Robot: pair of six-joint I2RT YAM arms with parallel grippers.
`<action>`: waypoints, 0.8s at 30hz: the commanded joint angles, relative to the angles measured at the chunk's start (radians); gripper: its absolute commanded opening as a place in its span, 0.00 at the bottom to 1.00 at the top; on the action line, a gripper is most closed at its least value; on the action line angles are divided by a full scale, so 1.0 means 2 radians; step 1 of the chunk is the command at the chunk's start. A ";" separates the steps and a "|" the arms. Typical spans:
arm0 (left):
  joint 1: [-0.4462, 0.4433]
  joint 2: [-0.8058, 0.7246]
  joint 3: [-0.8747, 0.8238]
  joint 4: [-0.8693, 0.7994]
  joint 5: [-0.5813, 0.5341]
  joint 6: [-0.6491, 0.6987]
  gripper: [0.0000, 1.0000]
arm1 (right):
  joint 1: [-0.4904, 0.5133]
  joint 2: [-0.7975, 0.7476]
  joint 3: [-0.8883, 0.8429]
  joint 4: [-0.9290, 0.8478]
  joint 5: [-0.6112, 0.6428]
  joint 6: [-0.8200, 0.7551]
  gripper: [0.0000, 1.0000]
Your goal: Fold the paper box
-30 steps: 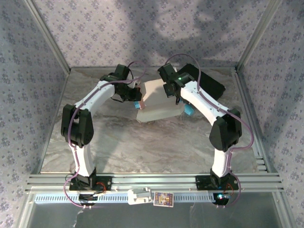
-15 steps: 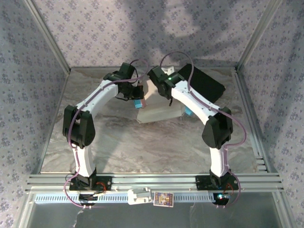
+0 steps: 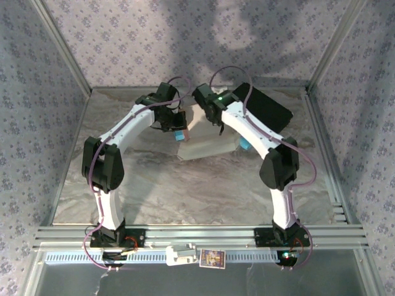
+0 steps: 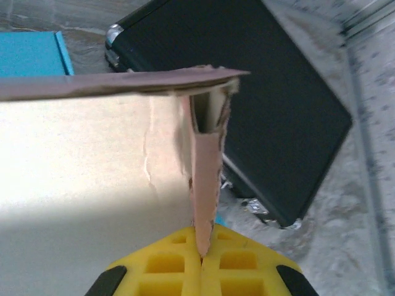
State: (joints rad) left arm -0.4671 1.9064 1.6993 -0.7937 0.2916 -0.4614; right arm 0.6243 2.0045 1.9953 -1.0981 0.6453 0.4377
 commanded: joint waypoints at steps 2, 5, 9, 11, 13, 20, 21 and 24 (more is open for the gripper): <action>-0.003 -0.030 0.000 0.010 0.020 -0.009 0.00 | -0.033 -0.052 -0.039 0.045 -0.134 -0.014 0.15; -0.002 -0.027 0.002 0.009 0.024 -0.007 0.00 | -0.042 -0.063 -0.057 0.051 -0.144 -0.015 0.24; -0.002 -0.024 0.008 0.006 0.027 -0.004 0.00 | -0.053 -0.066 -0.068 0.054 -0.146 -0.019 0.27; -0.002 -0.021 0.012 0.003 0.028 -0.002 0.00 | -0.056 -0.066 -0.069 0.058 -0.138 -0.022 0.25; -0.003 -0.019 0.015 0.001 0.029 -0.002 0.00 | -0.057 -0.063 -0.063 0.059 -0.129 -0.027 0.22; -0.006 -0.015 0.021 -0.004 0.029 0.003 0.00 | -0.054 -0.041 -0.054 0.069 -0.090 -0.041 0.23; -0.006 -0.015 0.020 -0.006 0.029 0.004 0.00 | -0.055 -0.037 -0.051 0.069 -0.087 -0.044 0.23; -0.006 -0.015 0.021 -0.009 0.028 0.006 0.00 | -0.056 -0.033 -0.051 0.079 -0.077 -0.050 0.25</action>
State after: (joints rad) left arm -0.4728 1.9053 1.7069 -0.7902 0.3256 -0.4633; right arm 0.5182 1.9152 1.8687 -0.9600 0.4446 0.3653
